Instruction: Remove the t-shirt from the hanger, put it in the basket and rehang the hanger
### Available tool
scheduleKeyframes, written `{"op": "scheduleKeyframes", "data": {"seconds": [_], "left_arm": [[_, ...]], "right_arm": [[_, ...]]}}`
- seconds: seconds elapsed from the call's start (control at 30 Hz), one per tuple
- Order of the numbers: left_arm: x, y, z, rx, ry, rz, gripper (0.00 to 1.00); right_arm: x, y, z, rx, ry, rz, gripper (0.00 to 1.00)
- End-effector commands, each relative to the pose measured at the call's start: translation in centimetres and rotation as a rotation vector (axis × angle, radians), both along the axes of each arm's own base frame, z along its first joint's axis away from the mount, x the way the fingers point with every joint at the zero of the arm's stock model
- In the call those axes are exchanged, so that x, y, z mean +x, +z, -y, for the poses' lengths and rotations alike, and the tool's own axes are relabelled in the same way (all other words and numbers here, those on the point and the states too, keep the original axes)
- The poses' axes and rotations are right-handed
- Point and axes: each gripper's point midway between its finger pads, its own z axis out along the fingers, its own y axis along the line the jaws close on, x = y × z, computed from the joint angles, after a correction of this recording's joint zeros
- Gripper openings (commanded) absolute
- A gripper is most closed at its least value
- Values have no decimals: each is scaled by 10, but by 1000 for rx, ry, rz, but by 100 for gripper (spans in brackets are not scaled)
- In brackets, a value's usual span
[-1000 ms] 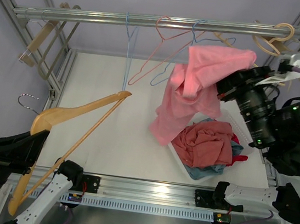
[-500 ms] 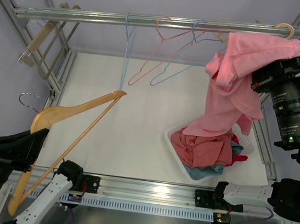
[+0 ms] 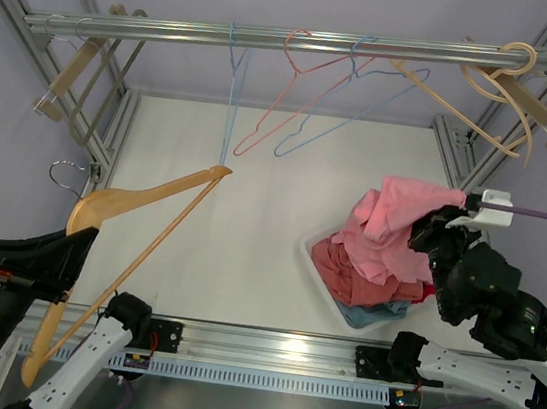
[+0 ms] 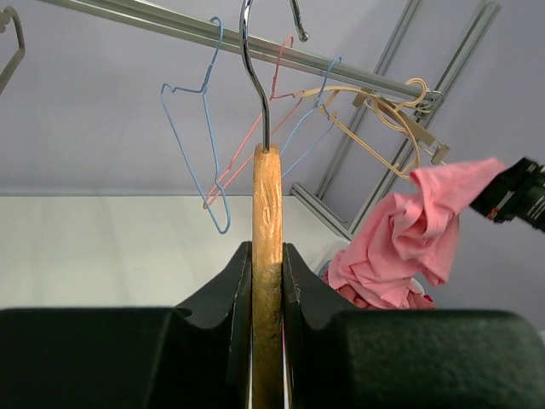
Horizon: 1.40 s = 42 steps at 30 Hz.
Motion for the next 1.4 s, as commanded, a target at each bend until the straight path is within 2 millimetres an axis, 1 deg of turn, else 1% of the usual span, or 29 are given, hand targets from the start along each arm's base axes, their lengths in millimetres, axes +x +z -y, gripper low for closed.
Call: {"op": "scheduleKeyframes", "data": {"seconds": [0.0,0.03,0.07,0.1,0.17,0.2,0.27,0.3,0.37,0.43,0.47,0.53,0.57,0.6,0.63,0.67,0.7,0.73,0.77,0.83,0.87,0.93,1.07,1.17,1.2,1.23,1.27,1.33,1.37], "left_arm": [[8,18,-1,-8,19,42,0],[9,18,-1,-8,22,39,0],[11,18,-1,-5,24,35,0],[13,18,0,-2,26,32,0],[18,17,0,10,37,24,0],[23,16,-2,15,57,13,0],[31,13,-6,24,96,-1,0],[35,11,-8,28,116,-9,0],[43,8,-9,46,134,-24,0],[52,2,-8,61,151,-52,0],[54,1,-8,68,151,-56,0],[61,-4,-6,78,155,-75,0],[62,-5,-6,80,158,-79,0],[65,-7,-6,81,167,-87,0],[70,-11,-6,86,174,-100,0],[74,-14,-6,88,183,-108,0],[78,-14,-5,85,187,-108,0],[84,-22,-4,92,194,-132,0],[87,-25,-3,92,196,-140,0],[90,-27,-3,86,204,-143,0],[92,-29,-5,86,214,-146,0],[93,-29,-7,91,228,-147,0],[102,-32,-9,104,260,-164,0],[107,-31,-8,103,260,-163,0],[110,-29,-6,100,260,-158,0],[113,-27,-6,102,263,-156,0],[116,-25,-7,101,274,-155,0],[125,-19,-5,109,287,-153,0],[129,-19,-5,115,295,-158,0]], "right_arm": [[-3,-69,13,163,-130,-117,0],[-7,-81,16,211,-127,-136,0],[-9,-111,14,233,-146,-189,0],[-10,-126,13,238,-151,-218,0],[-15,-161,0,301,-155,-317,0],[-16,-187,-8,271,-167,-374,1],[-22,-216,-27,360,-164,-477,2],[-25,-240,-30,350,-174,-520,3],[-29,-272,-37,400,-192,-577,4],[-31,-281,-32,452,-209,-575,6],[-34,-287,-23,457,-236,-577,6],[-35,-276,-9,495,-247,-538,8],[-36,-270,-1,474,-244,-525,16],[-37,-261,0,488,-214,-505,28],[-36,-252,-7,491,-162,-503,43],[-38,-236,-9,447,-104,-495,63],[-41,-228,-11,444,-72,-500,70],[-46,-213,-13,427,-20,-515,75],[-49,-207,-12,413,-4,-522,78],[-57,-200,-10,366,39,-551,79],[-59,-187,-9,381,64,-546,79],[-66,-179,-6,385,101,-554,79],[-74,-150,1,434,178,-515,78],[-70,-130,-1,423,198,-472,69],[-68,-125,-7,413,211,-460,61],[-64,-112,-15,399,242,-426,36],[-58,-115,-27,346,242,-439,28],[-50,-111,-37,297,228,-432,9],[-44,-119,-46,245,206,-451,5]]}}
